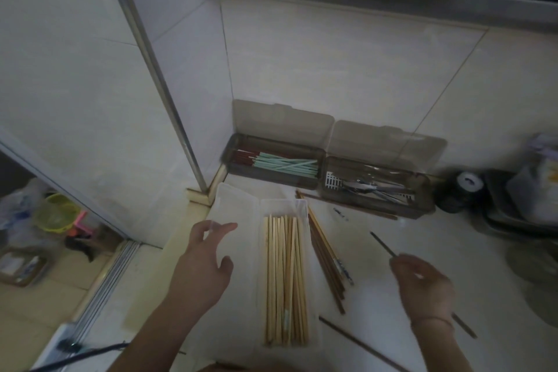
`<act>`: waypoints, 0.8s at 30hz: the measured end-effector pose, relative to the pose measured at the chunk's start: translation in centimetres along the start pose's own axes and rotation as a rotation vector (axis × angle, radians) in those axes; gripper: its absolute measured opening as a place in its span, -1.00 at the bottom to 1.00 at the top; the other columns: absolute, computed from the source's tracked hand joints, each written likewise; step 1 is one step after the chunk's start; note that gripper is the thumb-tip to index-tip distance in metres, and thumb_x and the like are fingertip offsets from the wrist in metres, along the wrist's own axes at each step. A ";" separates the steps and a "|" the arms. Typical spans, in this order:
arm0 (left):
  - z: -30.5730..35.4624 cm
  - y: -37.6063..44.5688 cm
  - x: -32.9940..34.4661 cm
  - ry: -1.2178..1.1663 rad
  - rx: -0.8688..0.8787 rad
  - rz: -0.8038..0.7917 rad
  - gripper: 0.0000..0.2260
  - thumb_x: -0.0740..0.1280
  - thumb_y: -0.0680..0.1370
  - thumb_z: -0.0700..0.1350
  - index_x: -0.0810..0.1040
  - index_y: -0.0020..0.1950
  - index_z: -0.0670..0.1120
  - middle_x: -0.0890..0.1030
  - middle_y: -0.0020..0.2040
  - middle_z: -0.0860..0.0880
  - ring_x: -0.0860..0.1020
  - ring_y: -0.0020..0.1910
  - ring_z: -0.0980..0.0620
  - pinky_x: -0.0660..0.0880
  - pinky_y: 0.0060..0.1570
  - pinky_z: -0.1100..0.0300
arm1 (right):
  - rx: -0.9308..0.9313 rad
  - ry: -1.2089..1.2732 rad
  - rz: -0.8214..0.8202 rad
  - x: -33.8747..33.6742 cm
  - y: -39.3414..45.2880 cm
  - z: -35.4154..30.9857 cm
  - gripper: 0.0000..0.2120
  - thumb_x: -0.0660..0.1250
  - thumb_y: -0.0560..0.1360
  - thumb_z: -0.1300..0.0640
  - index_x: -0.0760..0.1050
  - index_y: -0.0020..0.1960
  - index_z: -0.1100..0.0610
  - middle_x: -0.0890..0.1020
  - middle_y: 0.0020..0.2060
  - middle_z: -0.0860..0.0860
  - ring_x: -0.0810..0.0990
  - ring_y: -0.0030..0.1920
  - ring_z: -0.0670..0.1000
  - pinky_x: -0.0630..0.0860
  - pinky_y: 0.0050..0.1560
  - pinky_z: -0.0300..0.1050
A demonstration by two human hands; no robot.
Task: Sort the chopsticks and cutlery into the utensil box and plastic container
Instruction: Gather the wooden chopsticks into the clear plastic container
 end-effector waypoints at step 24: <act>-0.6 0.2 0.3 0.006 0.001 0.023 -0.46 0.40 0.50 -0.16 0.35 0.41 0.20 0.25 0.40 0.09 0.52 -0.31 0.25 0.42 -0.33 0.48 | -0.633 -0.599 -1.012 13.6 -12.9 -8.0 -0.52 0.09 0.60 0.14 0.15 0.50 -0.03 0.54 0.19 0.14 0.55 0.12 0.08 0.43 0.16 -0.14</act>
Point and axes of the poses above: each hand's wrist, its own y-axis towards the middle knuckle, its own x-axis out of the palm, z = x × y, the point moved 5 cm from there along y, towards the middle knuckle
